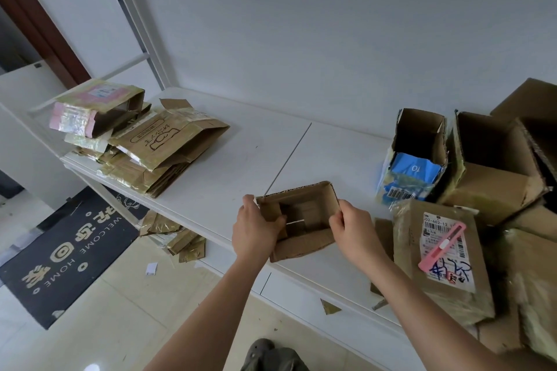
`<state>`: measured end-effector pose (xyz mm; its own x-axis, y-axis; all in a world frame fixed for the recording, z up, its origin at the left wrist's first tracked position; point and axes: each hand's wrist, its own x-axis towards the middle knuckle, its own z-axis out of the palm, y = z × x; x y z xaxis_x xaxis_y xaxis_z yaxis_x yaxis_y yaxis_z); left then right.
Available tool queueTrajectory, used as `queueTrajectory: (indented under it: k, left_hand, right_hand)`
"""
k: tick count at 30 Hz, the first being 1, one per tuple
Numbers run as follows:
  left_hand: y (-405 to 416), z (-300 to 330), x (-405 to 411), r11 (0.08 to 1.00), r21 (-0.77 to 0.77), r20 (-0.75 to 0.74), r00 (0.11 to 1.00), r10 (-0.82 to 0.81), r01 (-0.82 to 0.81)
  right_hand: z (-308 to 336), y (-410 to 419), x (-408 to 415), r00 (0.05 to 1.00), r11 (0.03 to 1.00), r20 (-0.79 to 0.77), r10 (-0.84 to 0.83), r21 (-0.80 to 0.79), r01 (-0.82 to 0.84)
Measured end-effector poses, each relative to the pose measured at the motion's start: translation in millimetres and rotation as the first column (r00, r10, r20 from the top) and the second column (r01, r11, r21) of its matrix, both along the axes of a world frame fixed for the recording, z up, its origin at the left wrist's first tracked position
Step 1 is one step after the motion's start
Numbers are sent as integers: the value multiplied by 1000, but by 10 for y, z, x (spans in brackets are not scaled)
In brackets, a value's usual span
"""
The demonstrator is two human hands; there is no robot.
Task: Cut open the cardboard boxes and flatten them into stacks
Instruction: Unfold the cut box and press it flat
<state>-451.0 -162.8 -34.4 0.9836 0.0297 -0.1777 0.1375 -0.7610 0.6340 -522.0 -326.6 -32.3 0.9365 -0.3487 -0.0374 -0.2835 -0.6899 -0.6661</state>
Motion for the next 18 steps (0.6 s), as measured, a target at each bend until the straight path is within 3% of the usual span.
queueTrajectory:
  k: [3, 6, 8, 11, 14, 17, 18]
  left_hand:
    - [-34, 25, 9, 999, 27, -10, 999, 40, -39]
    - [3, 21, 22, 995, -75, -46, 997, 62, -65]
    - [70, 57, 20, 958, -278, -67, 996, 53, -70]
    - [241, 130, 43, 754, -640, -169, 984, 53, -150]
    - [417, 68, 76, 606, -743, -364, 931, -9, -284]
    - [469, -36, 80, 560, -718, -511, 859, -20, -414]
    - [458, -42, 85, 588, -694, -521, 854, -12, -415]
  right_hand:
    - [5, 25, -23, 999, 1000, 37, 12, 25, -13]
    - [-15, -8, -37, 997, 997, 73, 36, 62, -40]
    - [-19, -37, -42, 993, 993, 108, 49, 101, -60]
    - [-57, -107, -62, 986, 975, 168, 3, 217, -40]
    - [-118, -158, -72, 998, 933, -38, 51, 358, -34]
    - [-190, -145, -55, 966, 885, -241, 87, 464, 36]
    - [-189, -122, -48, 964, 849, -257, 61, 521, 86]
